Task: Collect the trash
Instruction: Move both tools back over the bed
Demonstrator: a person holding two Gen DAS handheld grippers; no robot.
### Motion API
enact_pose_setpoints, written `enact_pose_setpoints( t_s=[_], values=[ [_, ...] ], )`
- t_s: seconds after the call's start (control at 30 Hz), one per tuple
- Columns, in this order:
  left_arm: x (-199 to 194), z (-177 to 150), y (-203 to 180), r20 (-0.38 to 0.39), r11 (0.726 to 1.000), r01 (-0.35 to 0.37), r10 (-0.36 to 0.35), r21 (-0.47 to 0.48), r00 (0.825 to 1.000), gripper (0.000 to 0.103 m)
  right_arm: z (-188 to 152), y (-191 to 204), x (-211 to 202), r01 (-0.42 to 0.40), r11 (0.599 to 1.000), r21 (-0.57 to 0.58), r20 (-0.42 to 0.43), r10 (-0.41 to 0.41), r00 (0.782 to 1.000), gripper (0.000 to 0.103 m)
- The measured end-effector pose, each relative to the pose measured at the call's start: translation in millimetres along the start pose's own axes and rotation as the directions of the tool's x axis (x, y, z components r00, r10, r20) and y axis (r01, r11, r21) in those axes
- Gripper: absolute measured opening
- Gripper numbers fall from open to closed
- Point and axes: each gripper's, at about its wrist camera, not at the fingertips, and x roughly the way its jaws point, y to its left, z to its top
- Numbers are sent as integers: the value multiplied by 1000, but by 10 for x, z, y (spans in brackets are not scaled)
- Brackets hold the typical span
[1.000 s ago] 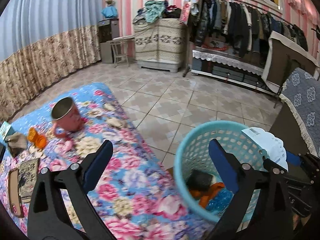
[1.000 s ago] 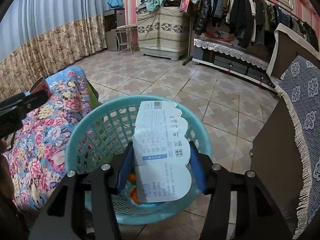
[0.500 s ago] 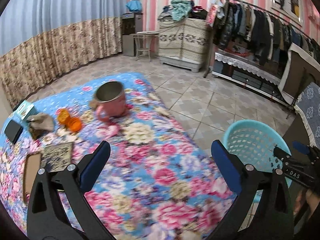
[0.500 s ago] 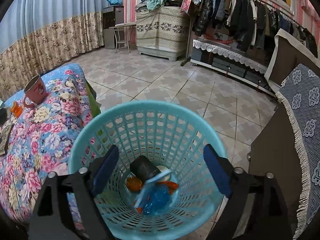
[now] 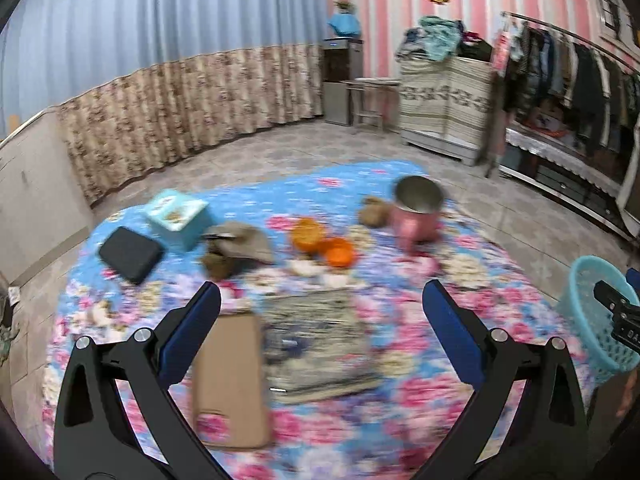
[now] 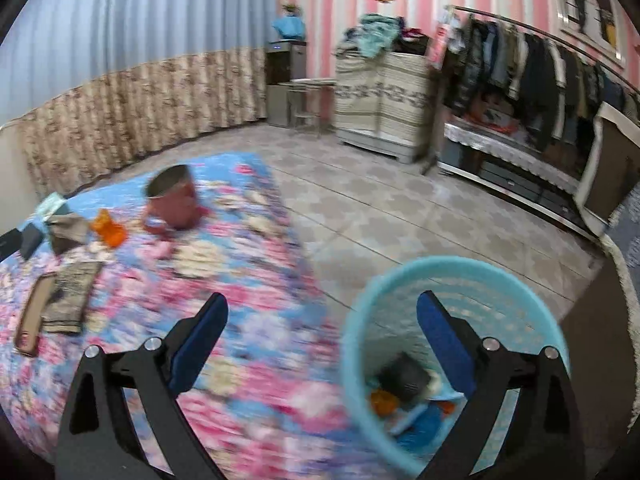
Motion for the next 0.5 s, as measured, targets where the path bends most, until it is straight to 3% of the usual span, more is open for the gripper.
enact_pose_setpoints(
  t_s=[0.17, 0.33, 0.5],
  values=[
    [112, -10, 605, -14, 998, -58, 58, -33, 998, 98, 55, 643, 66, -59, 996, -71, -5, 59, 998, 94],
    [297, -97, 1176, -47, 986, -85, 79, -144, 996, 98, 66, 1218, 187, -117, 983, -138, -29, 114, 993, 94],
    [493, -108, 1457, -84, 976, -105, 91, -190, 992, 98, 149, 1555, 346, -147, 974, -172, -37, 142, 989, 94]
  ],
)
